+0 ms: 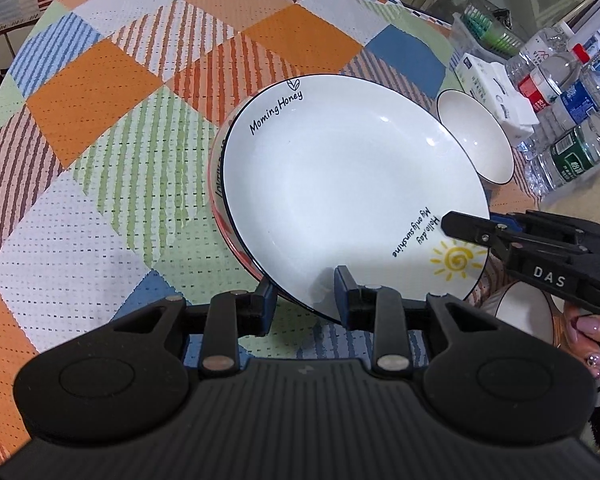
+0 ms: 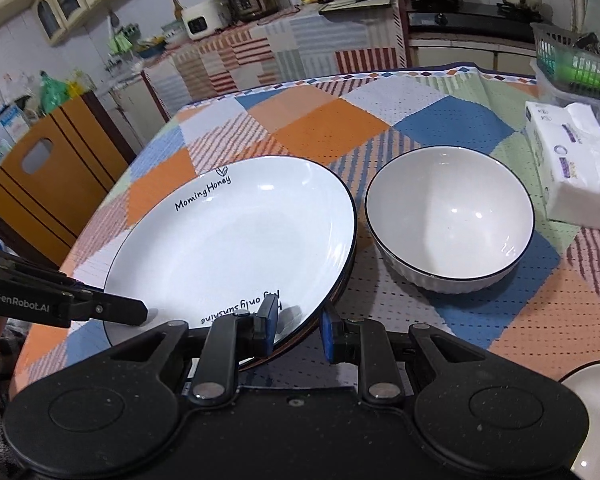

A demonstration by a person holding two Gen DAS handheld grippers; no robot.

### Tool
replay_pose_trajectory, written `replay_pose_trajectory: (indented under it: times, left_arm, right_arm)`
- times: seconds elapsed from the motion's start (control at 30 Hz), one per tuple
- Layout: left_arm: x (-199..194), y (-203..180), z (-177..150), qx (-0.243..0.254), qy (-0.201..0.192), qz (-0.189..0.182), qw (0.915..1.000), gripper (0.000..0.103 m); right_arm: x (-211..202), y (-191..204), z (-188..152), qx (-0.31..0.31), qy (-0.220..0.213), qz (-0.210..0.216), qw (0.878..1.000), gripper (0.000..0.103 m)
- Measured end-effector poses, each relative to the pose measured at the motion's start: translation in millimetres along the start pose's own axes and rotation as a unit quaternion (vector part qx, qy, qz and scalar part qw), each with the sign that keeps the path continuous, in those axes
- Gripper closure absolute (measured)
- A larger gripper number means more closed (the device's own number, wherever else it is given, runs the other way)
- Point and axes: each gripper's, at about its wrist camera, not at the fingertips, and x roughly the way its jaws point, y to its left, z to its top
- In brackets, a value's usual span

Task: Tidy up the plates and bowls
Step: 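Lower the white plate onto the bunny plate stack with both grippers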

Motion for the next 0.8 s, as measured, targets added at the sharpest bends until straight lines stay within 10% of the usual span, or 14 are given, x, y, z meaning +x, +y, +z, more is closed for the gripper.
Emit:
replay_pose_trajectory:
  times: [0.57, 0.8]
  left_arm:
    - [12, -2, 8, -0.017, 0.037, 0.048, 0.9980, 0.073]
    - [-8, -16, 1, -0.001, 0.033, 0.063, 0.9975, 0.069]
  right_arm:
    - [17, 33, 5, -0.018, 0.022, -0.121, 0.992, 0.076]
    - [-12, 38, 5, -0.015, -0.012, -0.109, 0.994, 0.074]
